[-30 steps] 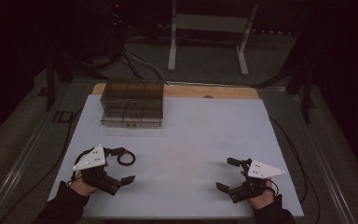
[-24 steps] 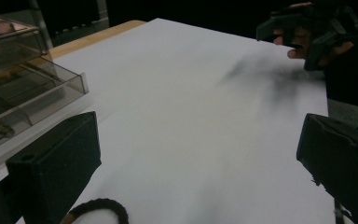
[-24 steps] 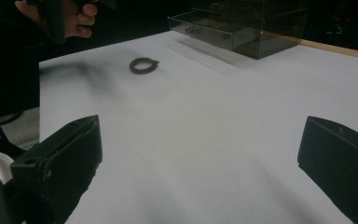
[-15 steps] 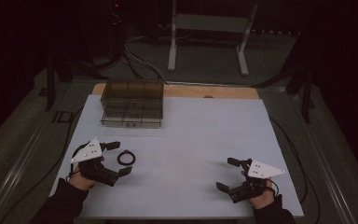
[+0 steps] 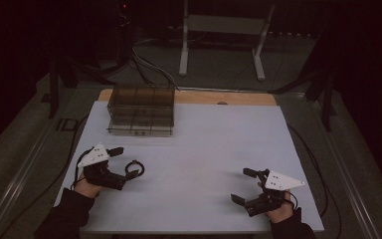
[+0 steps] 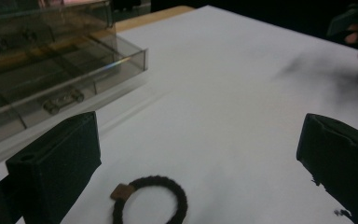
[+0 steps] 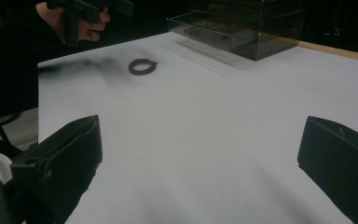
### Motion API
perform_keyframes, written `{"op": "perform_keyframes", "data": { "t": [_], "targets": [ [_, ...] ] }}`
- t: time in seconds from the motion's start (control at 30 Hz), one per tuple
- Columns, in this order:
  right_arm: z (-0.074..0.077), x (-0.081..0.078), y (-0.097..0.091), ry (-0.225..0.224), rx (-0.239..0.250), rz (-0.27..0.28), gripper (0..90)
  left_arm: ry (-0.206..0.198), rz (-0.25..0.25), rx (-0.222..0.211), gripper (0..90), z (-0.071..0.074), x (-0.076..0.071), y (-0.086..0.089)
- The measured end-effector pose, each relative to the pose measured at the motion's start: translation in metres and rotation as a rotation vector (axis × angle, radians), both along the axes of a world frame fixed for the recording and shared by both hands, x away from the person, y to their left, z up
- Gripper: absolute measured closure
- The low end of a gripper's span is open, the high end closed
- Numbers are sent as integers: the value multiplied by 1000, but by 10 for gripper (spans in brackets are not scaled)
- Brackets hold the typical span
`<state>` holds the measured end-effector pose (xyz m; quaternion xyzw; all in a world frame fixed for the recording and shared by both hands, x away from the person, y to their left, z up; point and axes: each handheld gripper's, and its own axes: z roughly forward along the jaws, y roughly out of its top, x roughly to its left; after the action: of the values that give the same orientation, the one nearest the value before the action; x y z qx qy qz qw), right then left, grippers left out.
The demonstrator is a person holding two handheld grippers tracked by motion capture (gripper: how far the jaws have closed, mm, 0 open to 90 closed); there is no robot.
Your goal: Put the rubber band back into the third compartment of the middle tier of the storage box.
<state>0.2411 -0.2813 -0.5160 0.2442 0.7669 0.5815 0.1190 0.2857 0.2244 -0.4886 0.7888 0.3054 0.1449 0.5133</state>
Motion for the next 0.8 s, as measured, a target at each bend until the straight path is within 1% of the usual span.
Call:
{"op": "perform_keyframes", "data": {
  "t": [0.07, 0.13, 0.23, 0.3, 0.33, 0.37, 0.43, 0.5, 0.53, 0.57, 0.6, 0.67, 0.73, 0.8],
  "targets": [
    [0, 0, 0, 3, 2, 0, 0, 10, 11, 2, 3, -2, 1, 0],
    [0, 0, 0, 3, -1, 0, 0, 16, 25, 18, 3, -4, 2, 0],
    [0, 0, 0, 3, 2, 1, 0, 32, 50, 24, 3, -8, 4, 0],
    [-1, 0, 0, 5, -1, 0, 0, 41, 58, 31, 3, -11, 5, 1],
    [0, 0, 0, 1, -2, -1, 0, 47, 72, 46, 3, -13, 6, 1],
    [0, 0, 0, 1, -2, -1, 0, 47, 72, 46, 3, -13, 6, 1],
    [-1, 1, 0, 6, -1, -1, 0, 68, 91, 54, 3, -16, 7, 1],
    [-1, 0, 0, 6, -1, -1, 0, 77, 100, 82, 3, -20, 8, 0],
    [-1, 0, 0, 1, -2, -2, 0, 82, 108, 107, 3, -23, 10, -2],
    [-1, 1, 0, 5, 1, -3, 0, 82, 108, 107, 4, -23, 10, -2],
    [-1, 1, 0, 6, 1, -4, 0, 90, 102, 107, 4, -25, 10, -2],
    [-1, 0, 0, 4, -1, -3, 0, 114, 93, 123, 11, -29, 11, -4],
    [0, 0, 0, 1, -1, -3, 0, 152, 84, 142, 12, -31, 12, -5],
    [-1, 1, 0, 8, 1, -3, 0, 184, 84, 167, 12, -34, 14, -6]
  ]
}}
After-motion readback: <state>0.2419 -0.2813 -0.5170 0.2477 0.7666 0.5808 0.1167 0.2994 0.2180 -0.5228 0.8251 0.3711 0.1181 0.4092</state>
